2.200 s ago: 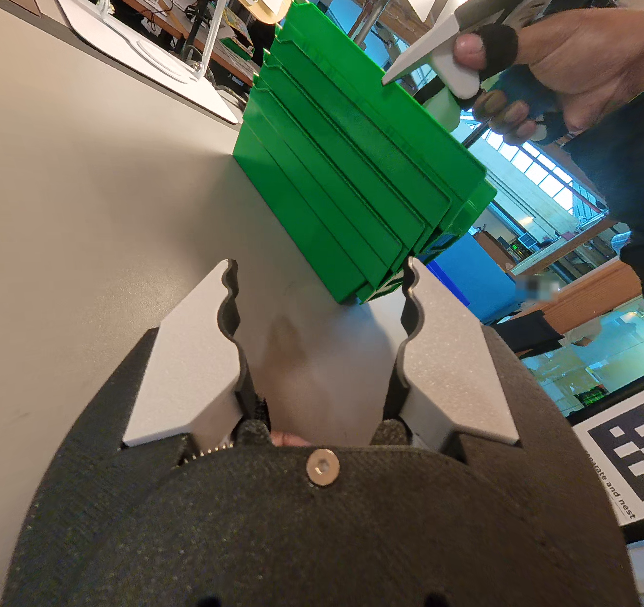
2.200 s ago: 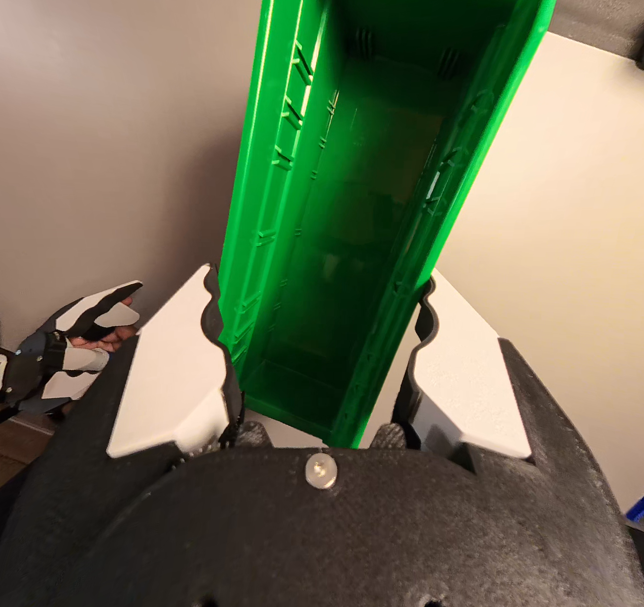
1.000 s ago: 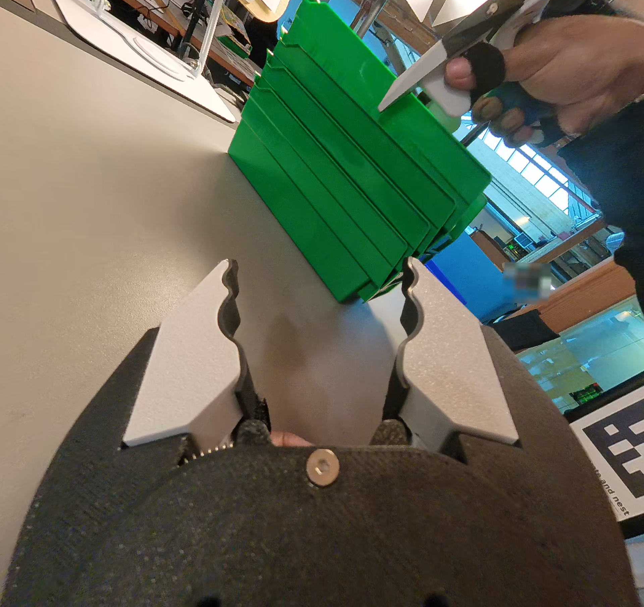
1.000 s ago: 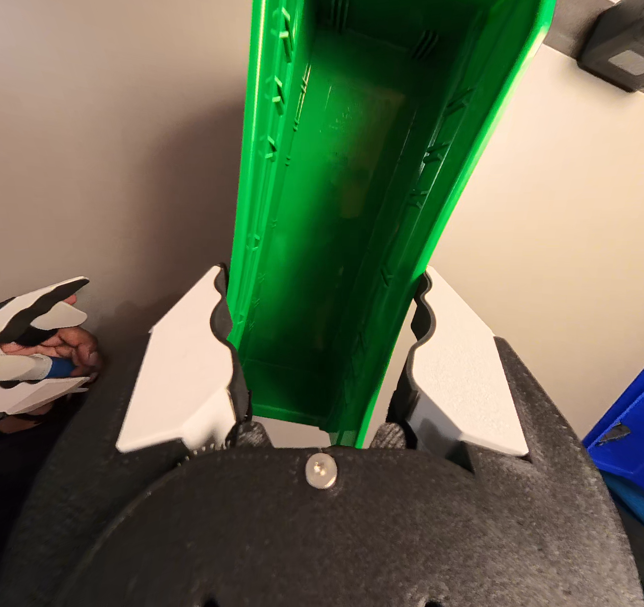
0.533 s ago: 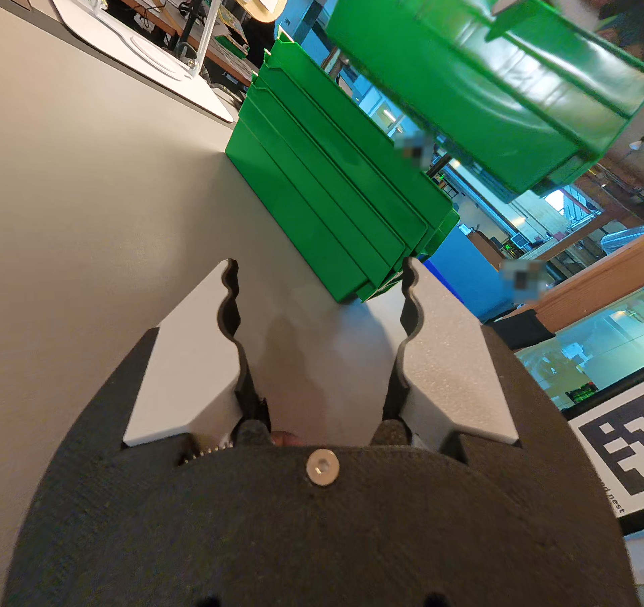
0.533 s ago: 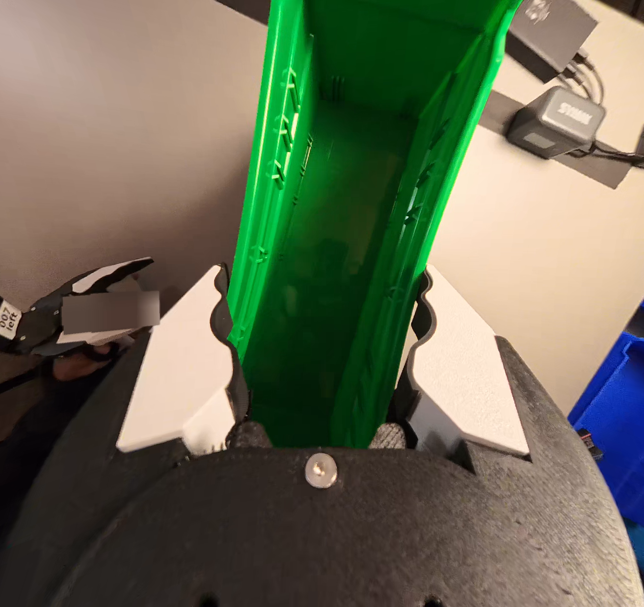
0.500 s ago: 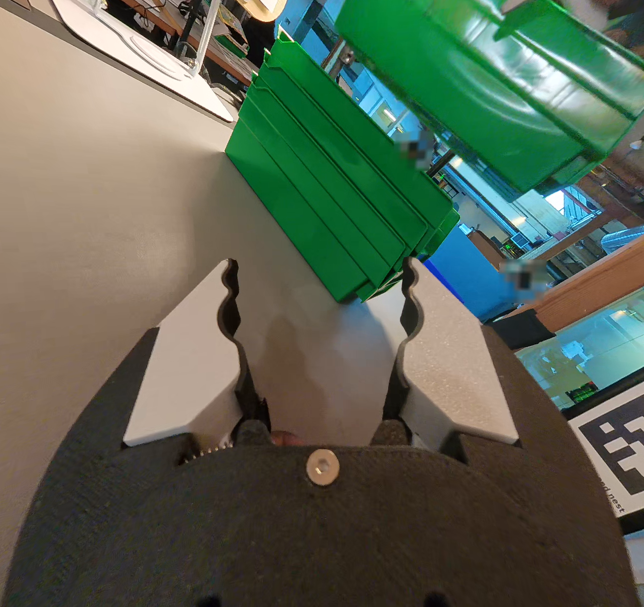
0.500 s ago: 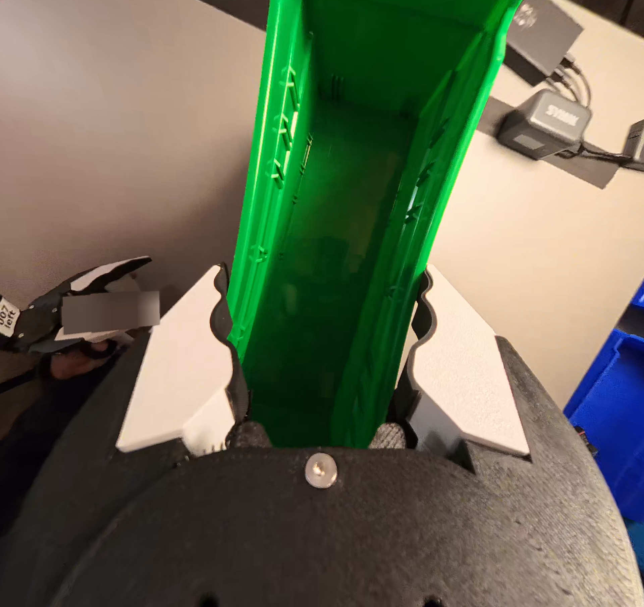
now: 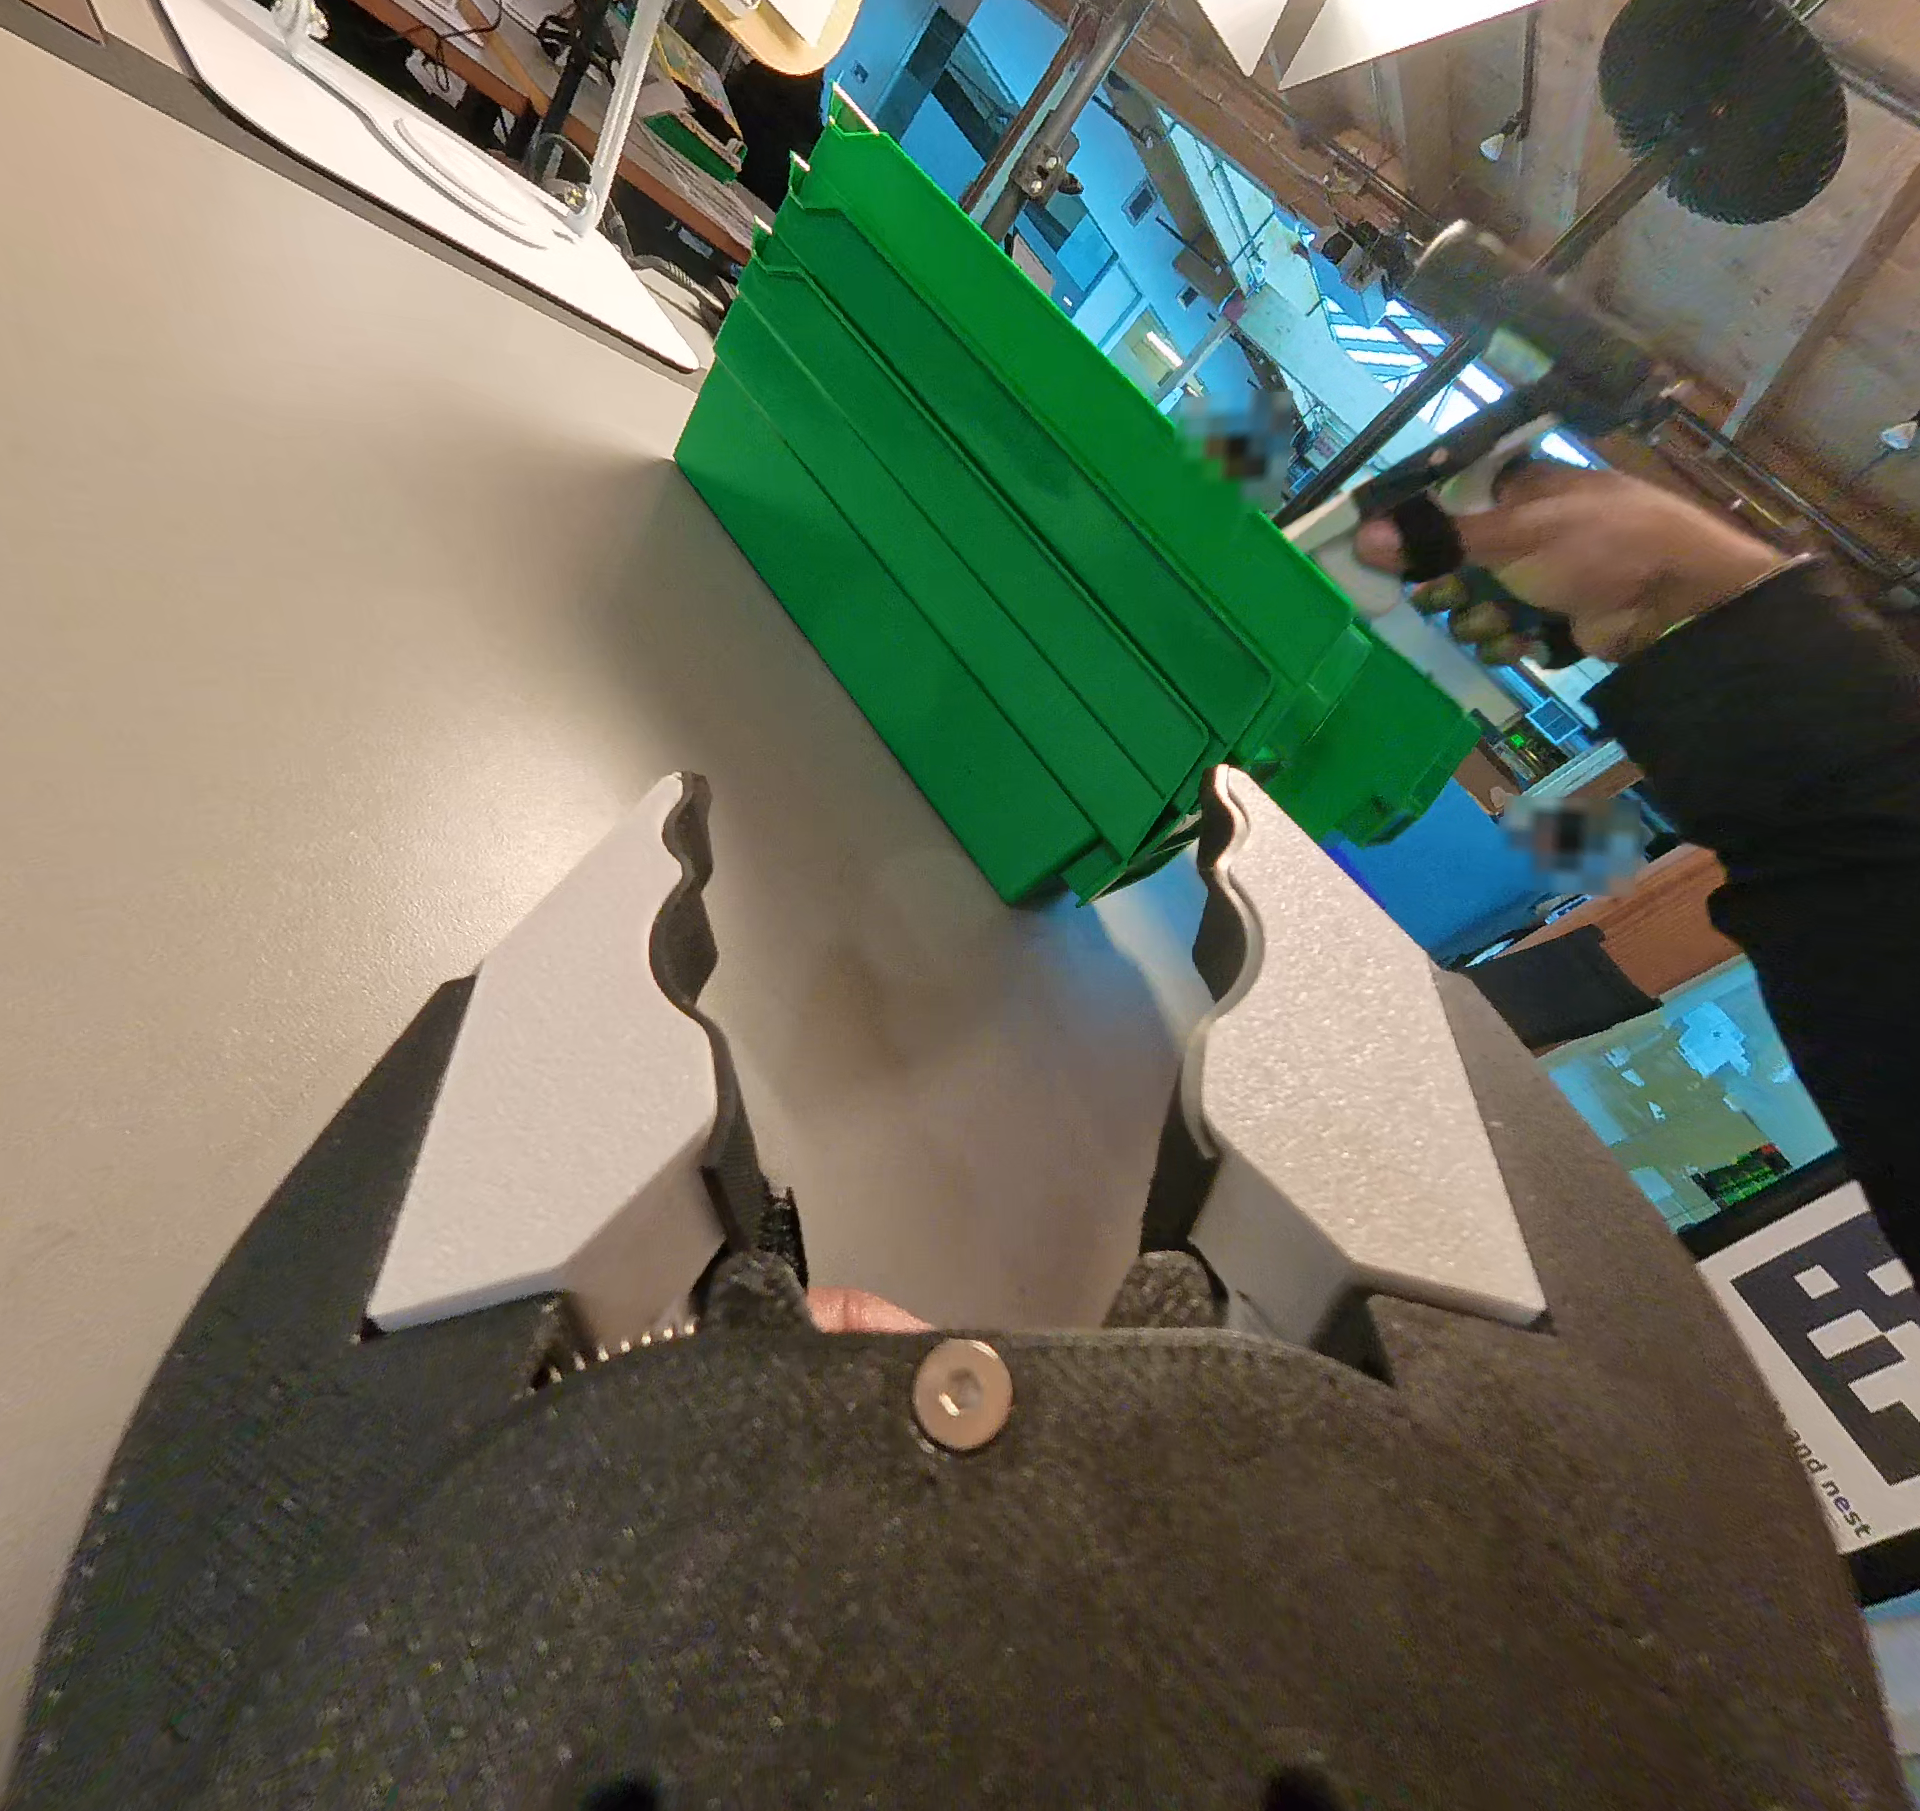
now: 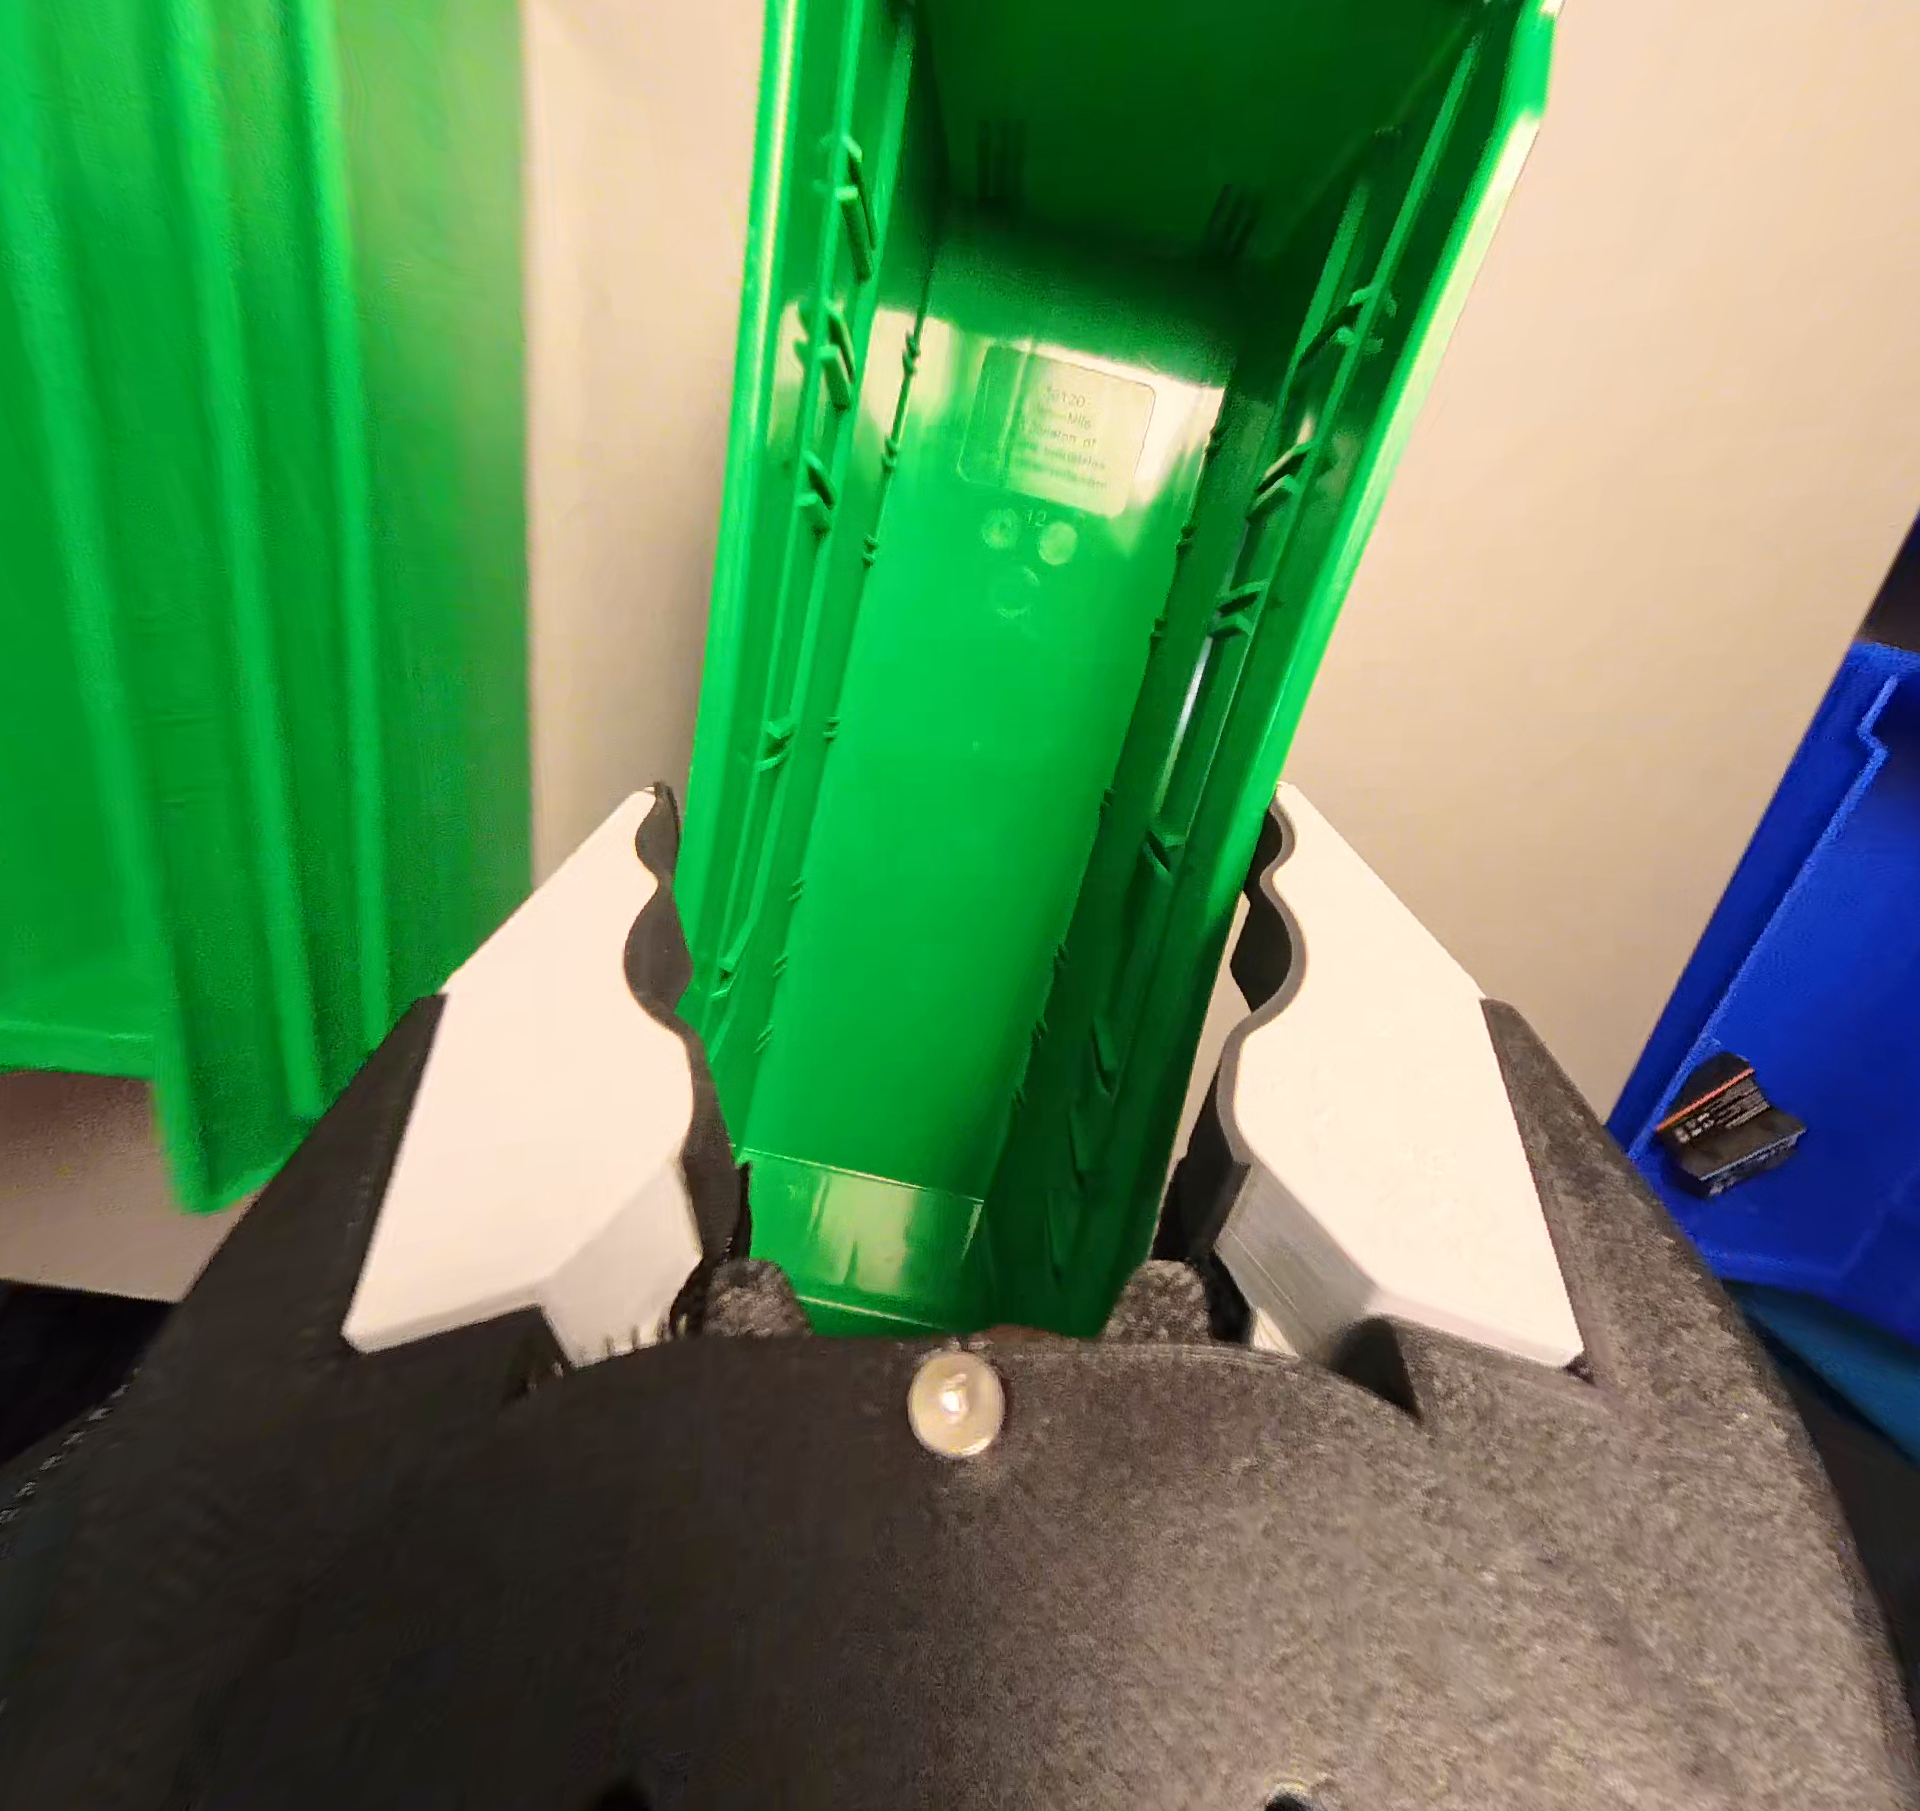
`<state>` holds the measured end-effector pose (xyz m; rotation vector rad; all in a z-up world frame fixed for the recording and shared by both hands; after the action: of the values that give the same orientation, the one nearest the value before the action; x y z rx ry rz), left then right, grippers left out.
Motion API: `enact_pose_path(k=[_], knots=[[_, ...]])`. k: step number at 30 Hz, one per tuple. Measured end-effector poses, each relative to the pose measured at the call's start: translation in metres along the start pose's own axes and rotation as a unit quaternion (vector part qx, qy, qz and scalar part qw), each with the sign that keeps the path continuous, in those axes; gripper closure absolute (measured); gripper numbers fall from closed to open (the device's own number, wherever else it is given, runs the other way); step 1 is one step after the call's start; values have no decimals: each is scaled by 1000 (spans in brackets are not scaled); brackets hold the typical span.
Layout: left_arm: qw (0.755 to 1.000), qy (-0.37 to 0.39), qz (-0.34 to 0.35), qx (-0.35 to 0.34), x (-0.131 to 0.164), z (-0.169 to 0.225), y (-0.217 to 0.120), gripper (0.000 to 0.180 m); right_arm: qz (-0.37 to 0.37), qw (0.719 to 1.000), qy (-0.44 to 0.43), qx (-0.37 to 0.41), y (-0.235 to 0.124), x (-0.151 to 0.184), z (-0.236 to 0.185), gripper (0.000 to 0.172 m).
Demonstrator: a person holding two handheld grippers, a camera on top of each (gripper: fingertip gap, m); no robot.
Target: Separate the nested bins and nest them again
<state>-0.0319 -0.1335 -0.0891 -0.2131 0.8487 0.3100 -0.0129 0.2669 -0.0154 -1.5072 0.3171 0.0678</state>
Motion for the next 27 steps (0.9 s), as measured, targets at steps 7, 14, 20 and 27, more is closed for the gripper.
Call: enact_pose_path(k=[7, 14, 20, 27], knots=[[1000, -2, -4, 0, 1, -1, 1, 88, -36, 999, 6, -19, 50, 36, 22, 50], [1000, -3, -3, 1, 1, 0, 1, 88, 62, 997, 20, -52, 19, 39, 15, 46], [1000, -2, -6, -2, 1, -1, 1, 88, 170, 980, -6, -104, -35, 32, -41, 43], [1000, 1, -3, -4, 1, 0, 1, 88, 178, 963, -53, -195, -47, 11, -136, 33]])
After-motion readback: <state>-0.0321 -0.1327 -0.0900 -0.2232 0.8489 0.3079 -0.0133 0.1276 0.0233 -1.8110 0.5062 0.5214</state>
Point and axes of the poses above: each gripper's, where its closed fingertips meet, y out along the fingers, x out of its underside, z = x × y across the jaws, the point moved 4 cm from there along -y, back along the fingers, and after that the axes turned 2 degrees about -z, right-handed, at the moved point
